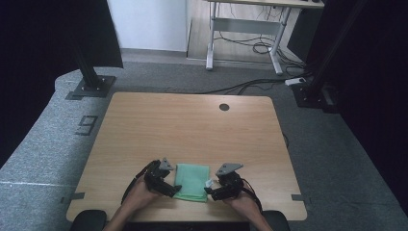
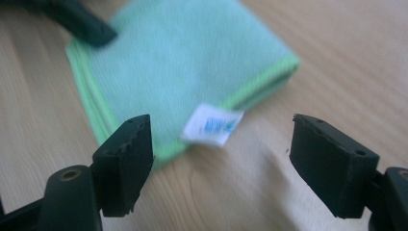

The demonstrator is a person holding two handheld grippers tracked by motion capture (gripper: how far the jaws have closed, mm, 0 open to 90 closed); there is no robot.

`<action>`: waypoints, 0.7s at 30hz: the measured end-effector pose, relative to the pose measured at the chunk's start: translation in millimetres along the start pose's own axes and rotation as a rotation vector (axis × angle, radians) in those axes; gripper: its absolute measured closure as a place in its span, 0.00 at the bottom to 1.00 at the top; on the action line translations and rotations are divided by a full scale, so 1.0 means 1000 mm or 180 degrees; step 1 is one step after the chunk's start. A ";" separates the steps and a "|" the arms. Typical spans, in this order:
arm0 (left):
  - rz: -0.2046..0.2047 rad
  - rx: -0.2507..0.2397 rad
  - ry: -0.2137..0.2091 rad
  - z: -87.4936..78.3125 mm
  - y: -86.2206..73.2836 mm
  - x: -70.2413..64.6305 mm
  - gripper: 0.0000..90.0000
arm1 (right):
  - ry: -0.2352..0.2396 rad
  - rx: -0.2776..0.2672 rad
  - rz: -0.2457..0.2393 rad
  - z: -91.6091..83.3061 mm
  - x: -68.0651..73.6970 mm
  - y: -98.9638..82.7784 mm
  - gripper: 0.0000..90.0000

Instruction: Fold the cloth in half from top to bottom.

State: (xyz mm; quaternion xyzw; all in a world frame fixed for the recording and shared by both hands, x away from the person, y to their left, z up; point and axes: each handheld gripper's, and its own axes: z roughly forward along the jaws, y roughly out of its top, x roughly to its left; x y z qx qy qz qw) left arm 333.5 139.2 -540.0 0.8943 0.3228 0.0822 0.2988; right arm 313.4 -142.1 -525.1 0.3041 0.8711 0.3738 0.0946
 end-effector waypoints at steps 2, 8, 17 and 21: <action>-0.0003 -0.0020 0.0004 0.000 -0.001 0.000 0.02 | -0.0018 -0.0045 -0.0011 0.003 0.001 0.007 0.25; -0.0054 -0.0068 0.0067 0.000 -0.004 -0.002 0.01 | -0.0068 0.0153 -0.0098 0.025 0.007 0.010 0.25; -0.0064 -0.0098 0.0187 -0.004 -0.005 -0.008 0.02 | -0.0155 0.0120 -0.0076 0.017 0.012 -0.007 0.22; -0.0101 -0.0147 0.0184 -0.011 -0.010 -0.012 0.02 | -0.0256 0.0111 -0.0151 0.018 0.015 -0.007 0.22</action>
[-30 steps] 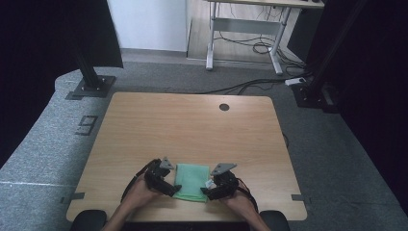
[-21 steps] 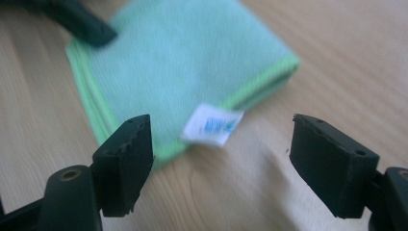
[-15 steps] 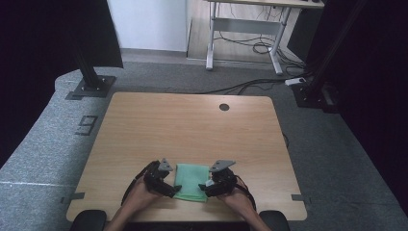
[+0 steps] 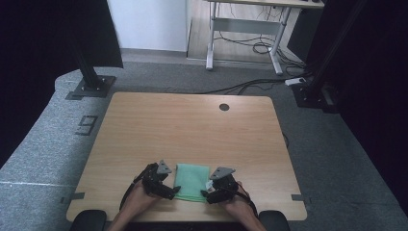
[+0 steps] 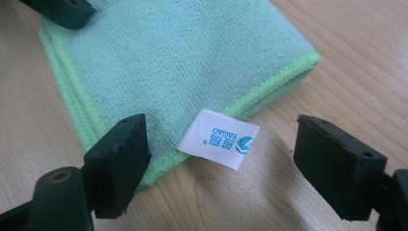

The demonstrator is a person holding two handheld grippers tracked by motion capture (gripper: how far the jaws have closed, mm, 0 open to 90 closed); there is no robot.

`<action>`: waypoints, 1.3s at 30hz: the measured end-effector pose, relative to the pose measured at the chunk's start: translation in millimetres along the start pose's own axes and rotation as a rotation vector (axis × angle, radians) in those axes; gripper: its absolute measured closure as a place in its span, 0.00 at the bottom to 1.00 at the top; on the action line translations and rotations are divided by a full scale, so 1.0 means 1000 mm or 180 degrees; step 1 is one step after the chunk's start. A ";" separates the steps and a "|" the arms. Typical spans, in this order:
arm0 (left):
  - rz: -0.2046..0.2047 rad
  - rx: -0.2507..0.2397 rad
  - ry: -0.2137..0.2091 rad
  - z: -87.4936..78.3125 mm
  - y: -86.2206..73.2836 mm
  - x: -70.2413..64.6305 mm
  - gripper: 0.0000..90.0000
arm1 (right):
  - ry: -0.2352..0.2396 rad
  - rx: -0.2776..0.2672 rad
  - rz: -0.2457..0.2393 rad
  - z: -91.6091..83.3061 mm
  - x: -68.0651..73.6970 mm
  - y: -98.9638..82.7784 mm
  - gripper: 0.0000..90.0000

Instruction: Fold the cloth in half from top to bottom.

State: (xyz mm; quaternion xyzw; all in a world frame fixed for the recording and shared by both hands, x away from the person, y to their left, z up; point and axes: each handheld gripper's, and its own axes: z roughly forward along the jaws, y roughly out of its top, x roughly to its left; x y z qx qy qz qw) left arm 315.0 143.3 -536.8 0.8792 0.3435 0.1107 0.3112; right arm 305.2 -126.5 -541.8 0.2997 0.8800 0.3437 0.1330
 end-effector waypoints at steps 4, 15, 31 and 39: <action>-0.0043 0.0004 0.0010 -0.002 -0.005 -0.002 0.02 | 0.0008 -0.0028 0.0063 0.000 -0.001 -0.002 0.21; -0.0095 -0.0012 0.0139 0.006 -0.002 -0.001 0.00 | -0.0071 -0.0022 0.0068 0.004 -0.007 0.002 0.21; -0.0209 -0.0229 0.0208 0.021 0.008 0.020 0.00 | -0.0114 -0.0044 0.0177 0.018 -0.037 0.013 0.21; -0.0228 -0.0233 0.0255 0.029 0.018 0.032 0.00 | -0.0185 -0.0030 0.0238 0.025 -0.051 0.021 0.21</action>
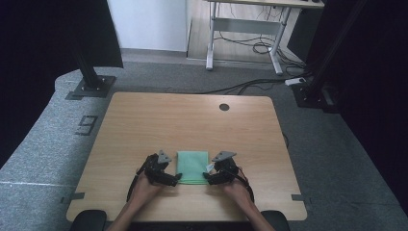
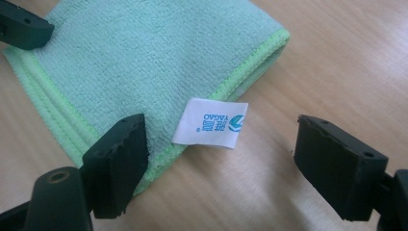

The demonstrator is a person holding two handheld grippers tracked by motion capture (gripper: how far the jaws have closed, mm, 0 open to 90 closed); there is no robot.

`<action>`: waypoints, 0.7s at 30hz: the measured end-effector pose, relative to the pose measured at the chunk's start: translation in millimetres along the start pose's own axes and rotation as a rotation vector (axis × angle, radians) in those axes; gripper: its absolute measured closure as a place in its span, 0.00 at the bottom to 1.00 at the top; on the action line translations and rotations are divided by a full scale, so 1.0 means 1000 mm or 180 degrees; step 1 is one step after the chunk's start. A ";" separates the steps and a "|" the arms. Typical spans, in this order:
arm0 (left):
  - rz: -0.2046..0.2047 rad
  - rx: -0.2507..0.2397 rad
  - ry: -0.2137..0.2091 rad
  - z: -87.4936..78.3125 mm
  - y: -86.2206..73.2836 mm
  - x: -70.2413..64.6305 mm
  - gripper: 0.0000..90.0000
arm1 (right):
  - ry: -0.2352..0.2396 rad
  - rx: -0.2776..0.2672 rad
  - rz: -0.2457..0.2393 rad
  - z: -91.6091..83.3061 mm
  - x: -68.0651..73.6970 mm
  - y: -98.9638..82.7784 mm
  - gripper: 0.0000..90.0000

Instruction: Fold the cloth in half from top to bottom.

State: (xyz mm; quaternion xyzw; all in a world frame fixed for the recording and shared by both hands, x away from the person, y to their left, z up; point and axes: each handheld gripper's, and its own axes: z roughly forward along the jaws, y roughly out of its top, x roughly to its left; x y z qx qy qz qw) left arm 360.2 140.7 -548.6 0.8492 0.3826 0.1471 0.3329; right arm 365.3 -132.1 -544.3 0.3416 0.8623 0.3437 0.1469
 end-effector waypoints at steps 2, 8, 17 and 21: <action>-0.0005 -0.0003 0.0014 0.002 0.003 0.003 0.00 | -0.0021 -0.0004 -0.0002 0.002 -0.004 0.003 0.21; -0.0014 -0.0013 0.0060 0.010 0.011 0.010 0.00 | -0.0077 0.0003 0.0050 0.009 -0.015 0.010 0.21; -0.0072 -0.0029 0.0117 0.022 0.024 0.022 0.00 | -0.0133 -0.0008 0.0090 0.016 -0.027 0.017 0.22; -0.0105 -0.0025 0.0124 0.026 0.029 0.028 0.00 | -0.0146 -0.0022 0.0140 0.020 -0.033 0.019 0.22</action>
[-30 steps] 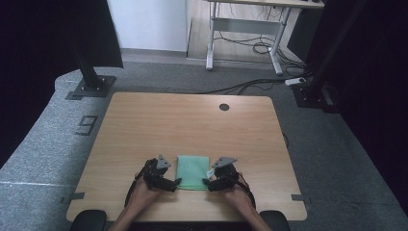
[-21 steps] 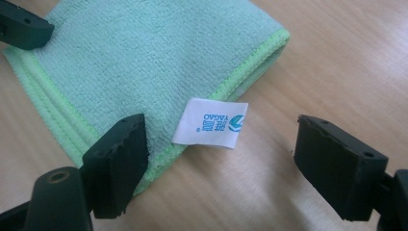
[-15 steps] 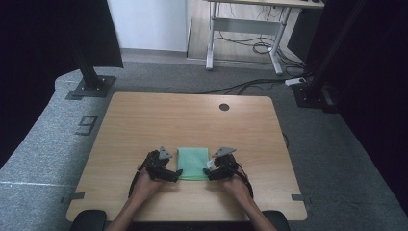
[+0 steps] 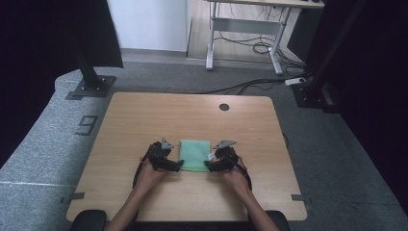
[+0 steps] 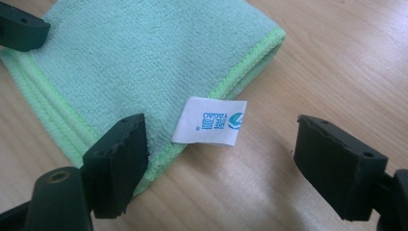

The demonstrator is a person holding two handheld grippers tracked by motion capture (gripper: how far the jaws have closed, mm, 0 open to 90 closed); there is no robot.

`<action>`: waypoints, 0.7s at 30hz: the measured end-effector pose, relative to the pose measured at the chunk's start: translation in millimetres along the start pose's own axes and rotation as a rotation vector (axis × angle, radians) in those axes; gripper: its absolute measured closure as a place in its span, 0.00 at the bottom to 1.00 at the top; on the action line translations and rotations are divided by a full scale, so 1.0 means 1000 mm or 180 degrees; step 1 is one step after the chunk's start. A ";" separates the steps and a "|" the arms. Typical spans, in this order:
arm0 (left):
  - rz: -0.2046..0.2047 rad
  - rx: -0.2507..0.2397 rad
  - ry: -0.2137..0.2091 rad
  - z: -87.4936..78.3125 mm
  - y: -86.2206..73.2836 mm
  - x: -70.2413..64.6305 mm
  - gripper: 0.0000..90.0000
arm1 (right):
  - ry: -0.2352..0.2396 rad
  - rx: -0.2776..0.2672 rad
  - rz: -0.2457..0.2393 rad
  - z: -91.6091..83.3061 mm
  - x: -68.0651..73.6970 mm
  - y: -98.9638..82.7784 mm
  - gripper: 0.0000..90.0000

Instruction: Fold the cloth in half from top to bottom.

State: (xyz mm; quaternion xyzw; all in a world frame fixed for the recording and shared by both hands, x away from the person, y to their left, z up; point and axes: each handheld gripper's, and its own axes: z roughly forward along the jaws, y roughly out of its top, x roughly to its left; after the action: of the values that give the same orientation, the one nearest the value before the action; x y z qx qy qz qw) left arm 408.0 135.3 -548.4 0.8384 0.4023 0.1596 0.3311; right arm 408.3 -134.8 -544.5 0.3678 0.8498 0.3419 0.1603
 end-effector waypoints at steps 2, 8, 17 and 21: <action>0.0005 0.0005 0.0008 0.002 0.002 0.002 0.00 | 0.0003 -0.0002 0.0027 0.001 -0.003 0.001 0.22; -0.0025 -0.0013 0.0043 0.006 0.007 0.006 0.00 | -0.0023 -0.0019 0.0051 0.006 -0.009 0.005 0.22; -0.0066 0.0005 0.0049 0.013 0.014 0.015 0.00 | -0.0050 -0.0015 0.0121 0.012 -0.015 0.011 0.22; -0.0117 0.0022 0.0011 0.013 0.014 0.016 0.00 | -0.0020 0.0000 0.0164 0.013 -0.016 0.011 0.22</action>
State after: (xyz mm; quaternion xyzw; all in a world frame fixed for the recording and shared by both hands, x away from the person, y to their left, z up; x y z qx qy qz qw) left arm 432.7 135.6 -548.6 0.8318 0.4188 0.1536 0.3304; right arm 431.9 -135.2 -545.3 0.3906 0.8395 0.3448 0.1541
